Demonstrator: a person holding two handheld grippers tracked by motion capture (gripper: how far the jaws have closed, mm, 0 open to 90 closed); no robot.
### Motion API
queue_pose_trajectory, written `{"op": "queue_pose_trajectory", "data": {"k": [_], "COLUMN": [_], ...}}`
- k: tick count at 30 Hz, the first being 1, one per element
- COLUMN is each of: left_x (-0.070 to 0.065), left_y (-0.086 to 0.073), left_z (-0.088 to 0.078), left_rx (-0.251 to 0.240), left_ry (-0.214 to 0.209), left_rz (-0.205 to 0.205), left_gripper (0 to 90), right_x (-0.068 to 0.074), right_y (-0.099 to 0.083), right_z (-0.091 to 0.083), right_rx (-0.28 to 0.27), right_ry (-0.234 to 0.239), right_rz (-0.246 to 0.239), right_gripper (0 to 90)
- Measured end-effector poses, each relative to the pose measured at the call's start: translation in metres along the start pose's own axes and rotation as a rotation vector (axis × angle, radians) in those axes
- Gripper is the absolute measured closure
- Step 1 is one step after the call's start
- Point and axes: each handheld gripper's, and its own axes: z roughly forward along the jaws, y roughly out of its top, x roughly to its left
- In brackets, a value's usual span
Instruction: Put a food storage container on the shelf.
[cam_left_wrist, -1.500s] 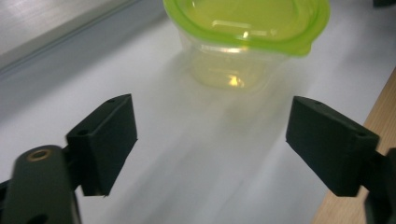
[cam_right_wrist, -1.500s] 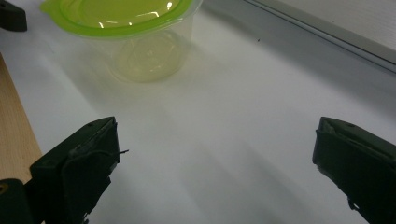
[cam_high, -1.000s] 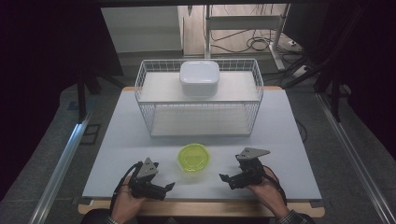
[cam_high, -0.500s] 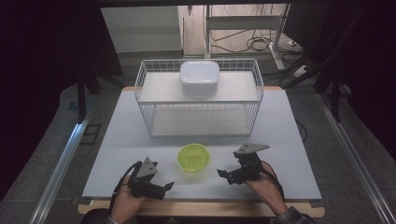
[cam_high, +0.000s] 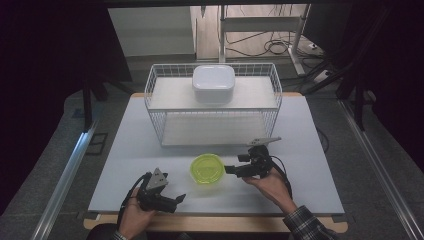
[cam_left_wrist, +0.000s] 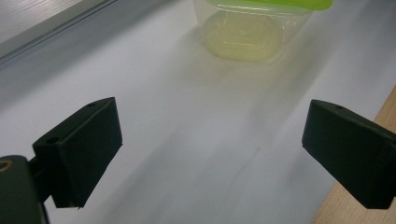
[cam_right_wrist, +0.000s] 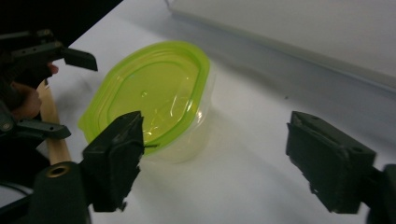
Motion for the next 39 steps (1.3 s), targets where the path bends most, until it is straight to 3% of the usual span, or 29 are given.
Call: {"op": "queue_pose_trajectory", "data": {"k": [7,19,28,34,39], "left_x": [-0.001,-0.002,-0.004,-0.004,-0.003], "left_y": [0.0,0.0,0.0,0.0,0.0], "left_z": [0.002,0.002,0.003,0.002,0.001], "left_rx": [0.017,0.026,0.032,0.031,0.026], "left_ry": [0.003,0.003,0.003,0.005,0.009], "left_rz": [0.016,0.031,0.04,0.041,0.038], "left_gripper": [5.0,5.4,5.7,5.9,5.9], "right_x": [-0.004,-0.021,-0.028,-0.024,-0.021], "right_y": [0.013,0.023,0.021,0.021,0.022], "right_z": [0.017,0.041,0.043,0.04,0.033], "right_rx": [0.025,0.073,0.104,0.109,0.081], "right_ry": [0.033,0.156,0.252,0.252,0.259], "right_rz": [0.042,0.228,0.323,0.326,0.329], "right_gripper": [32.9,60.9,80.0,81.1,81.2]}}
